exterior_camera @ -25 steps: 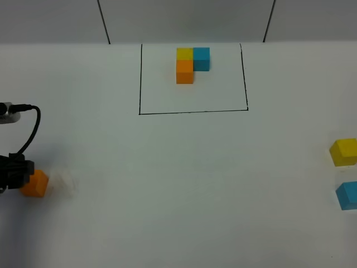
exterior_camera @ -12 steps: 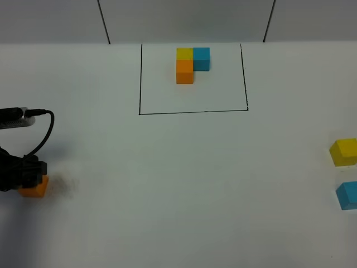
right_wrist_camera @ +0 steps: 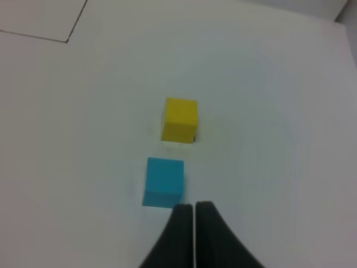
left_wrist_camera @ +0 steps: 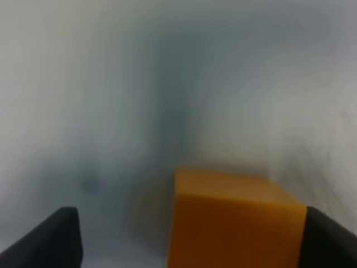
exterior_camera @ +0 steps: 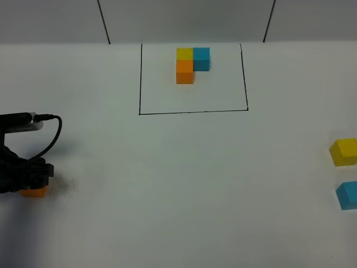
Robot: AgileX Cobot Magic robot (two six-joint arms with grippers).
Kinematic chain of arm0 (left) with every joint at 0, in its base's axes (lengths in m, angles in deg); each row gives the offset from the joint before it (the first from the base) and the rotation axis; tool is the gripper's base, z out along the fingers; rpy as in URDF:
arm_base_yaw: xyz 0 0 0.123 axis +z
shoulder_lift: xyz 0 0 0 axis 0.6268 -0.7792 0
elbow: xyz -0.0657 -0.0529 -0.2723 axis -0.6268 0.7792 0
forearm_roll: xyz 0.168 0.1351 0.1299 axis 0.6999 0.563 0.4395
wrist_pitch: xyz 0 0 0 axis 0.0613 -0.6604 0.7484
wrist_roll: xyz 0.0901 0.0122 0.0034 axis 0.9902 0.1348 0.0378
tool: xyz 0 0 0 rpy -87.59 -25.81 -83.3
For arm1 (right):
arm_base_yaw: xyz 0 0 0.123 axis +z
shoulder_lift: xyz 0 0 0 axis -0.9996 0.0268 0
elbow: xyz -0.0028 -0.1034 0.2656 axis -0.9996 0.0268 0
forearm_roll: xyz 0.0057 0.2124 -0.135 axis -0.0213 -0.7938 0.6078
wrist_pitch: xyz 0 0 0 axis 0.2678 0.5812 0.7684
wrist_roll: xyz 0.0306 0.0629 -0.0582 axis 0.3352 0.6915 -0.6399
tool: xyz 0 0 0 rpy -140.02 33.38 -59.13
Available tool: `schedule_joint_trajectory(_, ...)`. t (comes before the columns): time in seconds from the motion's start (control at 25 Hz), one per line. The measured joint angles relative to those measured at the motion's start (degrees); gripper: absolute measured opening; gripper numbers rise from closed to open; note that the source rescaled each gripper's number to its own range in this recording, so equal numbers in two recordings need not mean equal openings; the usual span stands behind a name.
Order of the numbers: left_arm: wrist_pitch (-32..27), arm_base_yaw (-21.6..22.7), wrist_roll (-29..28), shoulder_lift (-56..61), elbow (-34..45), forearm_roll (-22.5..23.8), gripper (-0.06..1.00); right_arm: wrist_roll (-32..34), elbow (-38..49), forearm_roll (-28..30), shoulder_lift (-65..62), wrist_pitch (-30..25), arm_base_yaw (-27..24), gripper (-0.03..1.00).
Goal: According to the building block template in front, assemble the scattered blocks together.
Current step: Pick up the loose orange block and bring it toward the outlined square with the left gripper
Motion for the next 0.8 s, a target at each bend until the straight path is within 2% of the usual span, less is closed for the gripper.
schedule_joint_trajectory(0.2,1.4,0.0,0.0,-1.2,0.0,0.0,0.97,0.0,0.0,0.0,0.0,0.0,0.0,0.01)
schedule_joint_trajectory(0.32,2.0,0.0,0.0,-1.2,0.0,0.0,0.91,0.0,0.0,0.0,0.0,0.0,0.0,0.01)
schedule_joint_trajectory(0.4,2.1,0.0,0.0,-1.2,0.0,0.0,0.83,0.0,0.0,0.0,0.0,0.0,0.0,0.01)
schedule_joint_trajectory(0.56,2.1,0.0,0.1,-1.2,0.0,-0.1,0.56,0.0,0.0,0.0,0.0,0.0,0.0,0.01)
schedule_joint_trajectory(0.8,2.1,0.0,0.1,-1.2,0.0,-0.1,0.56,0.0,0.0,0.0,0.0,0.0,0.0,0.01)
